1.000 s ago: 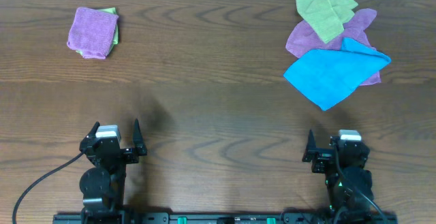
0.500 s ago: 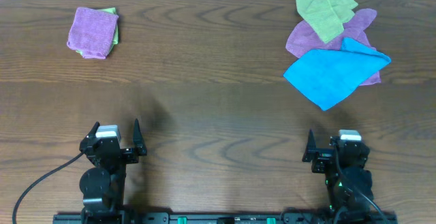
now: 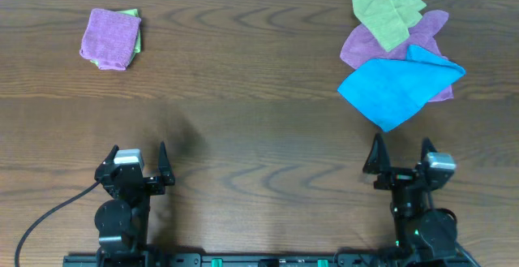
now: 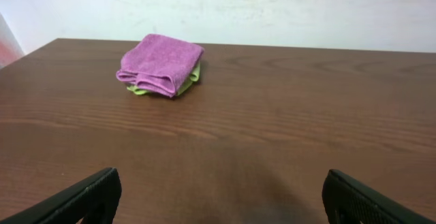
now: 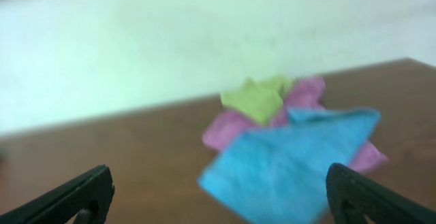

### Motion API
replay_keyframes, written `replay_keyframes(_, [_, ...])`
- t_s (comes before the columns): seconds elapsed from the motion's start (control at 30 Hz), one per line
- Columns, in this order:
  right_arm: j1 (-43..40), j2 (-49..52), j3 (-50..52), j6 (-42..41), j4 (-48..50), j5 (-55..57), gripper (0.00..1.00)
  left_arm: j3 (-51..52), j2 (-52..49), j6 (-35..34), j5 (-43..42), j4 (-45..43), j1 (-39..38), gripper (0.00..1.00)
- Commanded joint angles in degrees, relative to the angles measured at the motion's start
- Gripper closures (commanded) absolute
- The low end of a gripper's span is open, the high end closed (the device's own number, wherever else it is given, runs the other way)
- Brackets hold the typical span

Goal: Fold the cloth
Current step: 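Reach the right gripper to the blue cloth's near corner and grasp it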

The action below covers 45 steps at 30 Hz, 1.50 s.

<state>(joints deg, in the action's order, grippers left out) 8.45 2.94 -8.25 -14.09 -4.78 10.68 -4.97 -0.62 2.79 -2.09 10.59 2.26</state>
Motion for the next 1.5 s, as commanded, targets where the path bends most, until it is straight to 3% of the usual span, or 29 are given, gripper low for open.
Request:
replay_keyframes(0.0, [-2.32,5.68,-1.70,-5.05,2.10,0.20,0.01,1.77,0.26,-0.39,1.03,0.52,0.35,0.05])
replay_keyframes(0.2, [-10.05,30.84,-11.89,-8.63,1.51,-2.49,0.01,1.77,0.26,-0.39,1.03,0.52,0.35,0.05])
replay_keyframes(0.37, [-15.58,56.74,-26.43,-8.55,-8.20,-9.11,0.01,1.77,0.26,-0.39,1.03,0.52,0.35,0.05])
replay_keyframes(0.47, [-15.87,66.49,-32.28,-5.62,-12.74,-13.97,0.02,1.77,0.26,-0.39,1.03,0.52,0.35,0.05])
replay_keyframes(0.53, [-15.87,71.47,-33.92,-3.82,-12.79,-18.49,0.12,1.77,0.26,-0.39,1.03,0.52,0.35,0.05])
replay_keyframes(0.7, [-16.00,78.27,-33.97,-2.12,-11.72,-14.69,0.01,1.77,0.26,-0.39,1.03,0.52,0.35,0.05])
replay_keyframes(0.83, [-16.37,81.81,-34.49,-1.84,-9.01,-5.38,0.01,1.77,0.26,-0.39,1.03,0.52,0.35,0.05])
replay_keyframes(1.13, [-20.81,96.59,-49.42,1.09,-8.31,-4.68,0.04,1.77,0.26,-0.39,1.03,0.52,0.35,0.04])
replay_keyframes(1.2, [-21.27,98.73,-51.63,1.07,-8.31,-4.90,0.11,1.77,0.26,-0.39,1.03,0.52,0.35,0.05])
replay_keyframes(1.3, [-21.22,100.85,-52.72,0.87,-8.26,-4.92,0.36,1.77,0.26,-0.39,1.03,0.52,0.35,0.05])
replay_keyframes(1.47, [-21.29,102.03,-52.72,0.90,-8.17,-4.81,0.52,1.77,0.26,-0.39,1.03,0.52,0.35,0.05])
